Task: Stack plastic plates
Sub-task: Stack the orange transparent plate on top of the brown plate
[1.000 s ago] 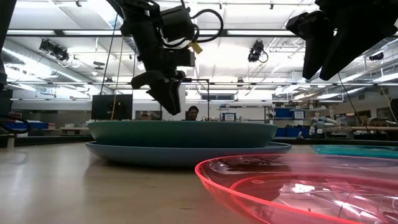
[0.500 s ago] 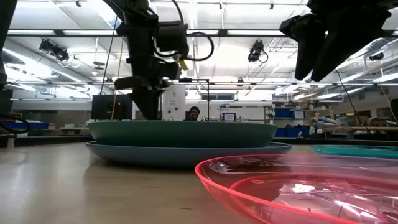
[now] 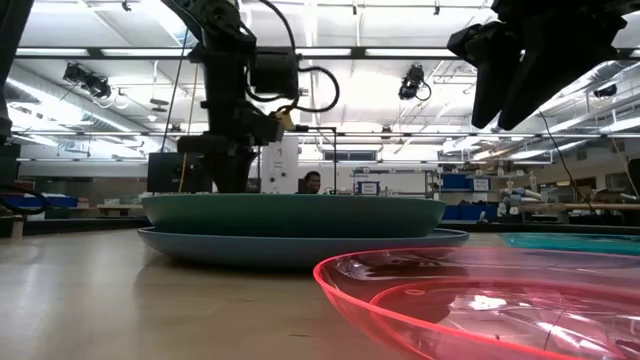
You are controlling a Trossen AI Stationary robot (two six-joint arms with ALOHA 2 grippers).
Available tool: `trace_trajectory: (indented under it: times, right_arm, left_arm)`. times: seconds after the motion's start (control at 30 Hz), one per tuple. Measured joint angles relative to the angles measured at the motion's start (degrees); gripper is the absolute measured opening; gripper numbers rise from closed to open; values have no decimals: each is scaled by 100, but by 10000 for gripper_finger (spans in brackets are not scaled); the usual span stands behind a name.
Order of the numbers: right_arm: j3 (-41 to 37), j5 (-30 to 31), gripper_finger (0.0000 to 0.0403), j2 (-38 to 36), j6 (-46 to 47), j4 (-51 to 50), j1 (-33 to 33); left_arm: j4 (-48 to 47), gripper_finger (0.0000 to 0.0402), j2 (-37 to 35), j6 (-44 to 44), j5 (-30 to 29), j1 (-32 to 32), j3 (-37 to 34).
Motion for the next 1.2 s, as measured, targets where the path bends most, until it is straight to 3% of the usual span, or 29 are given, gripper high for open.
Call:
trace_trajectory:
  times: [0.13, 0.27, 0.47, 0.73, 0.87, 1.2]
  right_arm:
    - [0, -3, 153, 0, 0, 38, 2]
    - [0, -3, 153, 2, -3, 61, 2]
    - [2, -4, 153, 2, 53, 85, 12]
    - [0, -34, 153, 2, 108, 67, 83]
    - [0, -26, 153, 2, 125, 74, 94]
    - [0, 44, 153, 2, 103, 83, 90]
  left_arm:
    - [103, 206, 83, 69, -2, 23, 2]
    - [51, 216, 162, 196, -2, 23, -3]
    - [430, 189, 188, 288, 77, 23, -4]
    - [1012, 150, 171, 744, 698, 168, -4]
    - [1025, 144, 171, 773, 986, 333, -4]
    - [1139, 144, 186, 1535, 1007, 513, -4]
